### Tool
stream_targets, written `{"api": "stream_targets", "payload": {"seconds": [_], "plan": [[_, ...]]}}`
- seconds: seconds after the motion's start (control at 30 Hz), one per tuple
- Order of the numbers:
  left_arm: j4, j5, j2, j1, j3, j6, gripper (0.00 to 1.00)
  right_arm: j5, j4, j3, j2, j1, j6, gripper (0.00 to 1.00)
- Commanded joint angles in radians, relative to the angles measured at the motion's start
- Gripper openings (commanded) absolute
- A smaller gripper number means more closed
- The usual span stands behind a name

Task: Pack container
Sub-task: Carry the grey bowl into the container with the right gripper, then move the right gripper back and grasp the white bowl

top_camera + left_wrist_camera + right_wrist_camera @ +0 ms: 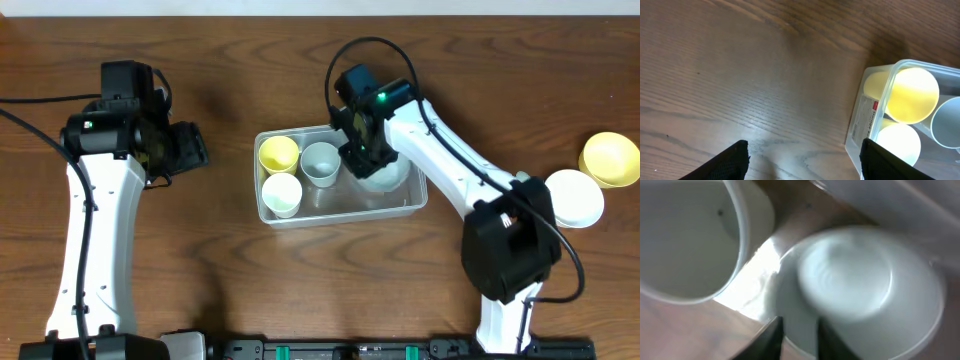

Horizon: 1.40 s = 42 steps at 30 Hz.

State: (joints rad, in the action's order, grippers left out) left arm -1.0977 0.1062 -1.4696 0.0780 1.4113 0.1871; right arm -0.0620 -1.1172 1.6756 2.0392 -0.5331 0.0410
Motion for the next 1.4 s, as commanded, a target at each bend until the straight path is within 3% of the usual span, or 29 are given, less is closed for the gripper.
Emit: {"api": "stream_targets", "payload": {"seconds": [0.0, 0.23, 0.43, 0.53, 0.63, 0.8, 0.97, 1.37], "plan": [[0.000, 0.010, -0.001, 0.005, -0.003, 0.009, 0.72, 0.056, 0.027, -0.001, 0.007, 0.014, 0.001, 0.33], [0.000, 0.010, -0.001, 0.005, -0.003, 0.009, 0.72, 0.119, -0.010, 0.066, -0.080, 0.053, -0.041, 0.35], [0.000, 0.010, -0.001, 0.005, -0.003, 0.009, 0.72, 0.196, -0.021, 0.074, -0.298, 0.189, -0.182, 0.39], [0.000, 0.010, -0.001, 0.005, -0.003, 0.009, 0.72, 0.196, -0.055, 0.074, -0.401, 0.336, -0.280, 0.56], [0.000, 0.010, -0.001, 0.005, -0.003, 0.009, 0.72, 0.185, -0.114, 0.074, -0.444, 0.503, -0.344, 0.65], [0.000, 0.010, -0.001, 0.005, -0.003, 0.009, 0.72, 0.161, -0.176, 0.034, -0.425, 0.749, -0.363, 0.72], [0.000, 0.010, -0.001, 0.005, -0.003, 0.009, 0.72, 0.159, -0.135, -0.091, -0.371, 0.896, -0.362, 0.72], [0.000, 0.010, -0.001, 0.005, -0.003, 0.009, 0.72, 0.115, 0.038, -0.283, -0.141, 0.962, -0.341, 0.75]]}}
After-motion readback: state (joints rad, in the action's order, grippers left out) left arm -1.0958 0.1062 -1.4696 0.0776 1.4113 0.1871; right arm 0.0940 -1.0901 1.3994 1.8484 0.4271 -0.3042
